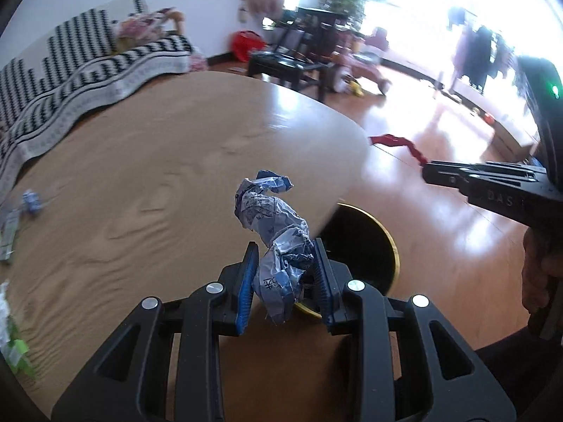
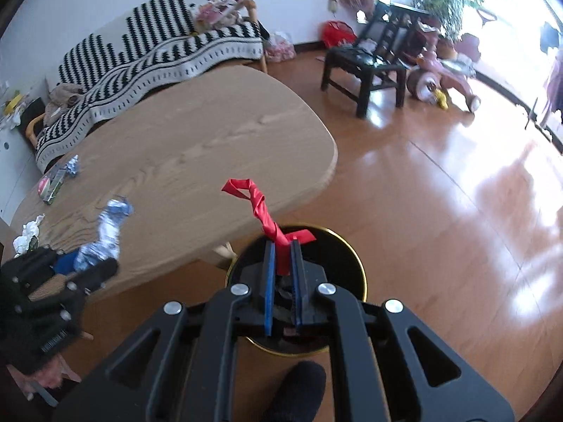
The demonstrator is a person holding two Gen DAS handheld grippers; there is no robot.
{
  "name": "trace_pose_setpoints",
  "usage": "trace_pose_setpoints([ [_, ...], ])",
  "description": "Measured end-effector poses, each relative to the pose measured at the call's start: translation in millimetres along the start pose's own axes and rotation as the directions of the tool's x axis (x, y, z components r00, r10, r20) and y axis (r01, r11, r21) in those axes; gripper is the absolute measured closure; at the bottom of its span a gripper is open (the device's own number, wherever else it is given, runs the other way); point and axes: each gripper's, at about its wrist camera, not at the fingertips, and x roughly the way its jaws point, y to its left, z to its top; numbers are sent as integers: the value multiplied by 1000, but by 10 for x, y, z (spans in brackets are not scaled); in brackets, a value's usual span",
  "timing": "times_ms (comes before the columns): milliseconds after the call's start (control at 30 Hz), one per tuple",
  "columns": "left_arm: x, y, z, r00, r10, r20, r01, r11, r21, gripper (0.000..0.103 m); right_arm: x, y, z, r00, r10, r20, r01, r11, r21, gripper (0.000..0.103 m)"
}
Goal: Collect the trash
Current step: 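Carry the wrapper and red ribbon with both tools over the trash bin, then open both tools to drop the wrapper and ribbon into the bin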
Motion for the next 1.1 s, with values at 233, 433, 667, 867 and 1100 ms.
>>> trace_pose_setpoints([
  [233, 345, -380, 40, 993, -111, -40, 112, 993, 33, 73, 215, -167, -127, 991, 2, -131, 7, 998, 64, 94],
  [433, 617, -495, 82, 988, -138, -74, 140, 990, 25, 73, 325, -266, -137, 984, 15, -178, 3, 995, 100, 94],
  [667, 801, -548, 124, 985, -142, -97, 145, 989, 23, 73, 353, -298, -106, 983, 20, -182, 2, 993, 121, 94],
  [867, 856, -567, 127, 982, -161, -103, 164, 986, 21, 71, 347, -347, -97, 984, 9, -181, 16, 991, 133, 94],
  [1100, 766, -577, 140, 981, -177, -74, 179, 984, 23, 42, 248, -343, -31, 990, 6, -141, 20, 984, 179, 44],
])
